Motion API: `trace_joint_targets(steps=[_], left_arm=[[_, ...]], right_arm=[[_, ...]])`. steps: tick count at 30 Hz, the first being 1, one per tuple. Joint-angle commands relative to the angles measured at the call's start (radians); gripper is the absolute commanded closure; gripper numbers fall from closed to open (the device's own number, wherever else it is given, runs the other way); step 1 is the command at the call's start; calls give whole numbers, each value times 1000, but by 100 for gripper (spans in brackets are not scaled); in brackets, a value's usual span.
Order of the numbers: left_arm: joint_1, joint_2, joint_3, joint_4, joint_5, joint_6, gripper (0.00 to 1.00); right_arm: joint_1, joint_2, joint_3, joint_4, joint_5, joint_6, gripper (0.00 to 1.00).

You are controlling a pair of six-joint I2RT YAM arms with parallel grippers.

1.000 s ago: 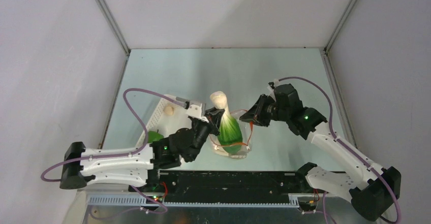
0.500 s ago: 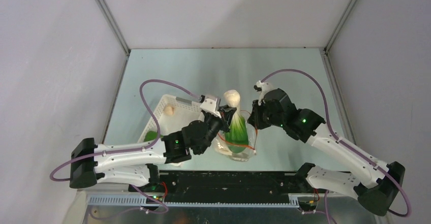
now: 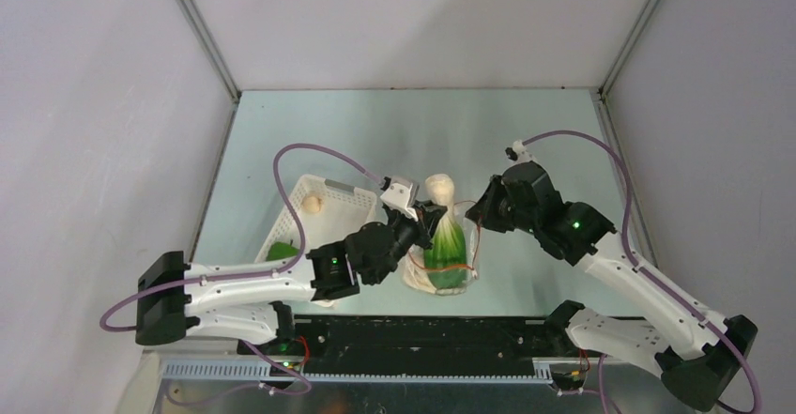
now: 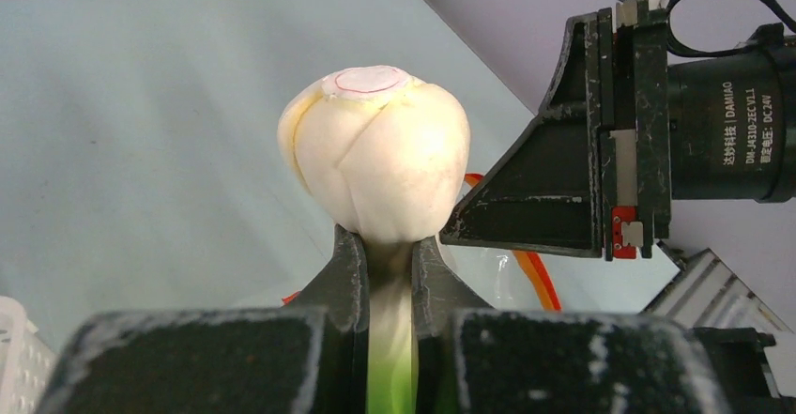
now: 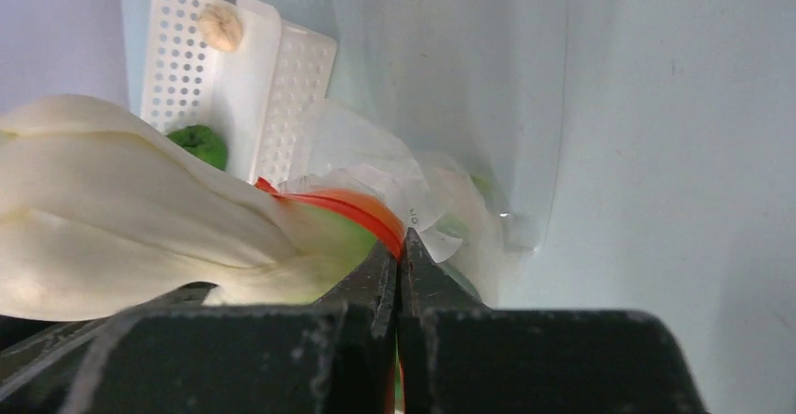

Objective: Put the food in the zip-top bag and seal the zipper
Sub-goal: Place the fake vegetable in the zipper food storage bag.

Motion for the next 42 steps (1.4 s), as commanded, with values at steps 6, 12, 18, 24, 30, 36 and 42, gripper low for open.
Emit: trace_joint_targets(steps=[6, 12, 18, 24, 30, 36, 42], left_arm=[[2, 42, 94, -231, 180, 18, 100], [5, 81, 128, -395, 224, 33, 100], [5, 78, 125, -537, 284, 16, 100], [3, 76, 134, -699, 284, -7, 100], [4, 98, 232, -793, 235, -68, 84], [4, 28, 294, -801, 238, -81, 58], [4, -61, 310, -820, 249, -91, 42]], right_arm=[[-10, -45, 33, 117, -36, 152, 100], [-18, -74, 33, 149, -37, 173, 100], [-21, -113, 21, 163, -8, 208, 100], [-27, -140, 6, 178, 18, 228, 100], [-26, -120, 5, 199, -49, 212, 100], [-13, -110, 5, 206, -75, 193, 100], [-8, -105, 5, 202, -76, 186, 100]])
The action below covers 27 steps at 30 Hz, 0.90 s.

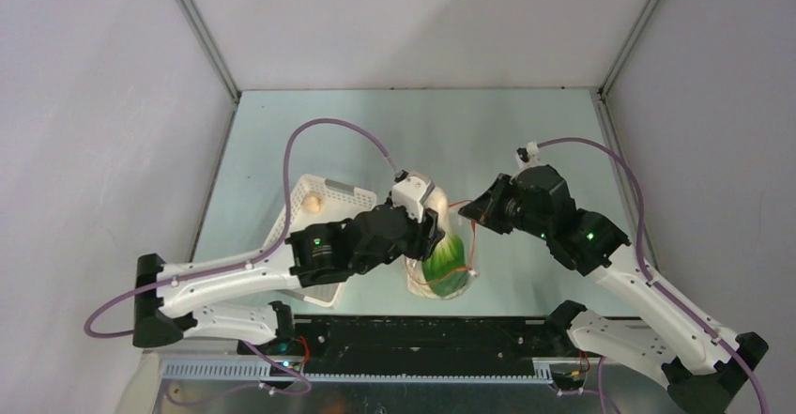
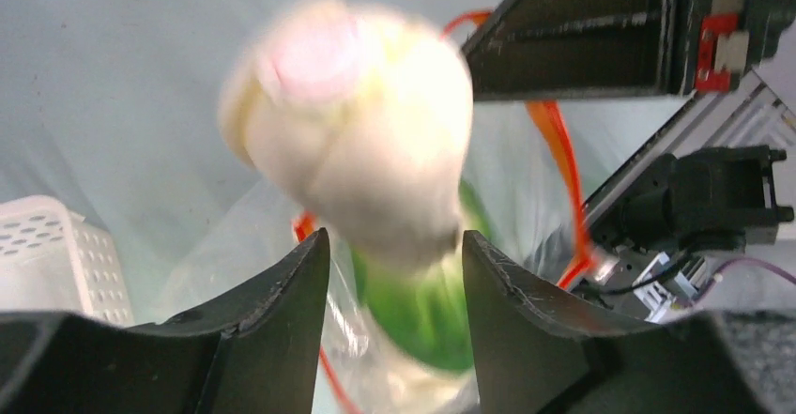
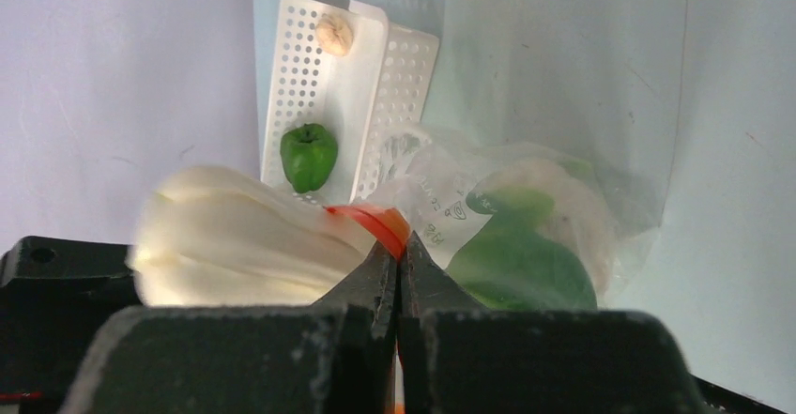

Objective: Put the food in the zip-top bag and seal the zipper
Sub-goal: Place the fake vegetable in the zipper food storage bag.

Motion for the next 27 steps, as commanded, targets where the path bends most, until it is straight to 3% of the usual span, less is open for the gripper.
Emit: trace_joint_targets(steps=[1, 7, 10, 16, 27], left_arm=[[-7, -73, 20, -151, 31, -14, 39], [4, -178, -13, -212, -40, -84, 23], [38, -218, -59, -222, -38, -129, 22], [139, -194, -109, -192, 20, -193, 27], [255, -67, -133, 84, 212, -139, 36]], right_arm=[[-2, -8, 33, 124, 29, -5, 100], [0, -11, 33, 115, 29, -8, 100], [0, -13, 33, 112, 29, -10, 100], [3, -22, 33, 110, 28, -9, 100], [1, -17, 33, 98, -5, -8, 100]])
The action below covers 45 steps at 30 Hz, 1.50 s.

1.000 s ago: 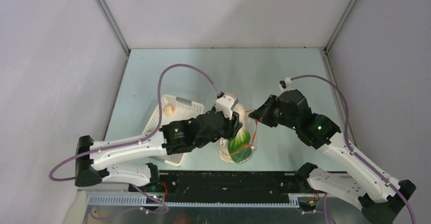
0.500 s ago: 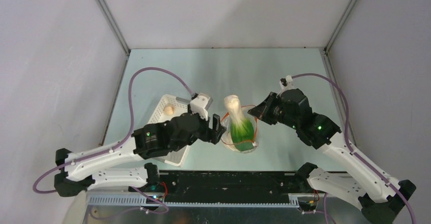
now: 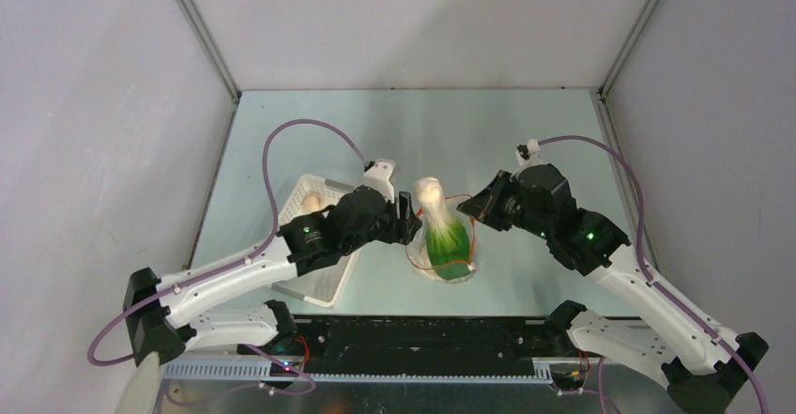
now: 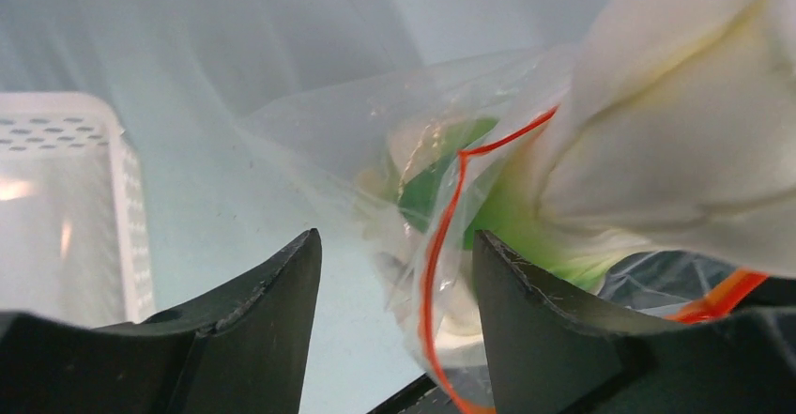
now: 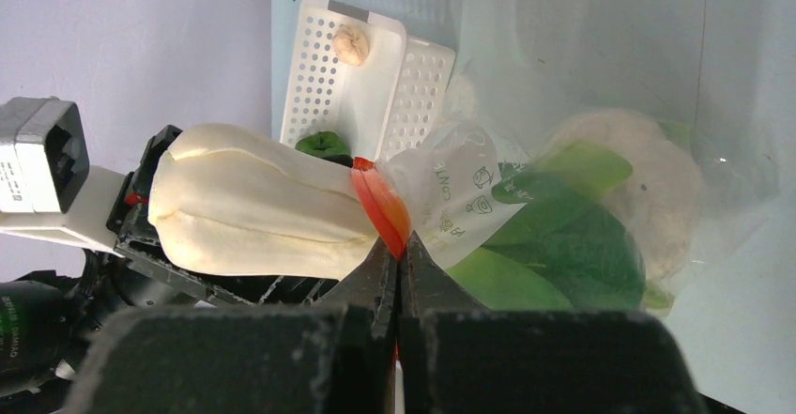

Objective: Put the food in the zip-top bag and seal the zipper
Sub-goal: Place the fake vegetable in the zipper food storage bag.

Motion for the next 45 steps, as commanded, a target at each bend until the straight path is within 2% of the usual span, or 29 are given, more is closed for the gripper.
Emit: trace_joint_targets(steps=[1, 4, 8, 10, 11, 12, 14, 20, 26, 27, 30, 35, 37, 42, 45], left_arm=[[18, 20, 13, 143, 87, 20, 36], [23, 43, 17, 152, 92, 22, 40], [25, 89, 38, 174, 106, 31, 56], [25, 110, 67, 160, 100, 43, 76], [25, 120, 80, 138, 85, 49, 82], [26, 123, 108, 123, 74, 52, 95], [25, 106, 139, 84, 11, 61, 99], [24, -18, 145, 6, -194, 20, 100], [23, -58, 123, 19, -199, -11, 100], [22, -58, 123, 25, -194, -13, 100], [22, -45, 134, 46, -173, -14, 100], [18, -1, 168, 51, -145, -27, 100], [18, 10, 174, 45, -148, -38, 100], [18, 33, 203, -8, -183, -83, 100], [18, 42, 219, -28, -185, -110, 100]], right_arm=[[0, -16, 33, 51, -4, -3, 100], [2, -14, 33, 53, -7, -3, 100], [2, -10, 33, 56, -21, -4, 100], [2, -11, 33, 55, -24, -6, 100], [2, -12, 33, 55, -24, -11, 100], [-1, -12, 33, 51, -23, -12, 100], [-8, -9, 33, 41, -26, -24, 100], [-62, 3, 34, -76, -12, -106, 100], [-64, 21, 39, -145, 57, -193, 99], [-62, 25, 41, -143, 59, -202, 92], [-56, 22, 58, -123, 56, -236, 84], [-47, 4, 97, -75, 68, -266, 56], [-42, -11, 111, -57, 79, -286, 49], [-41, -89, 119, -34, 149, -338, 39], [-20, -139, 116, 12, 98, -449, 38]])
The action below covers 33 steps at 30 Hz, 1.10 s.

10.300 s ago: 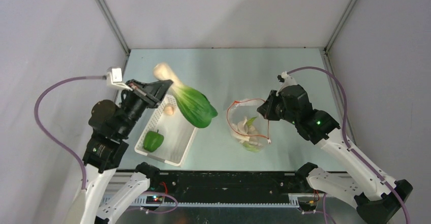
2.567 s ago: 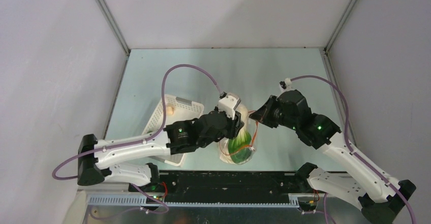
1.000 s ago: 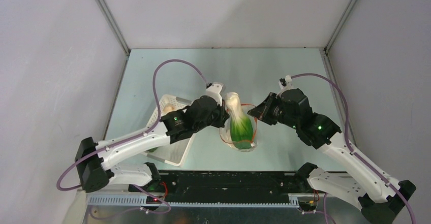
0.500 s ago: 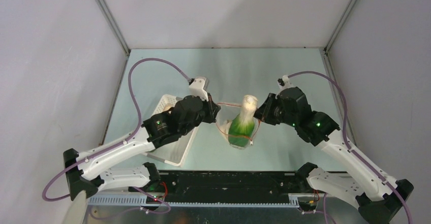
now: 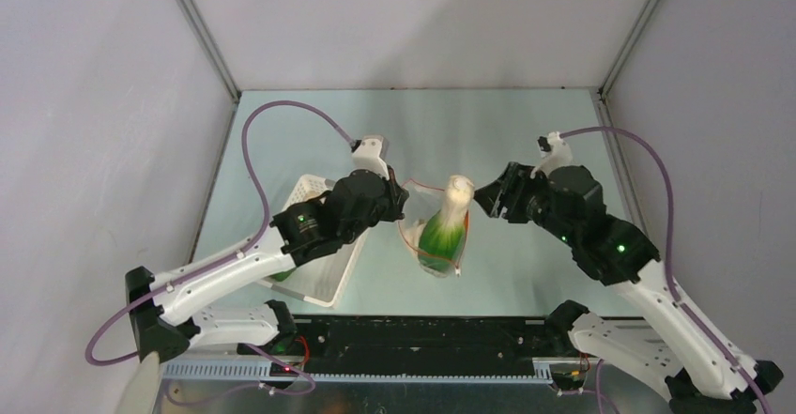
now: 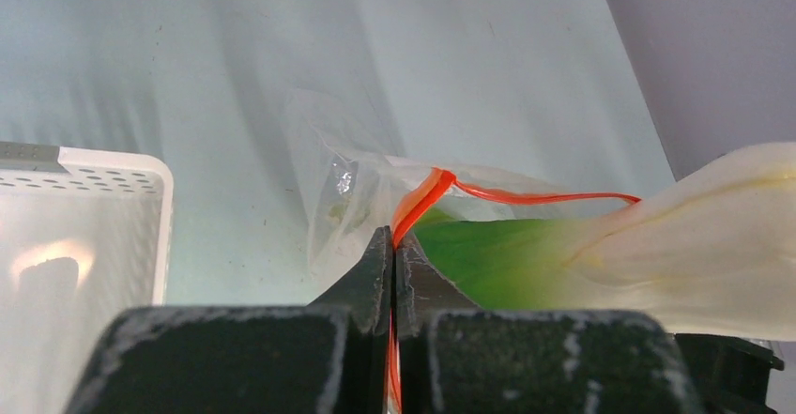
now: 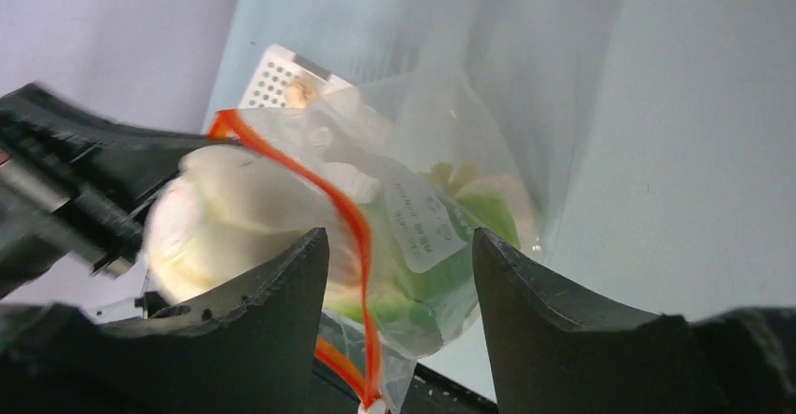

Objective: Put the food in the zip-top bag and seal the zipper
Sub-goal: Place the fake vegetable in the zipper food storage bag.

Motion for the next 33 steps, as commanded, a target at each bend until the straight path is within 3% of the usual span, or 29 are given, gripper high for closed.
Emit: trace_joint_targets(steps=[1, 4, 11, 19, 27, 33], left_arm=[[5, 5, 60, -16, -38, -60, 100], [5, 15, 75, -31, -29, -89, 100], [4, 34, 101, -70, -13, -138, 100], [2, 24, 94, -65, 8, -166, 100], [-8, 27, 104, -63, 18, -168, 100], [-20, 23, 112, -66, 15, -165, 100]], right_arm=[[54, -100, 43, 128, -12, -171, 37], [135, -136, 19, 197, -61, -294, 33], [275, -100, -9, 258, -55, -390, 31], [344, -30, -9, 247, 289, -353, 31], [453, 45, -9, 347, 442, -372, 31], [463, 98, -9, 416, 554, -342, 35]])
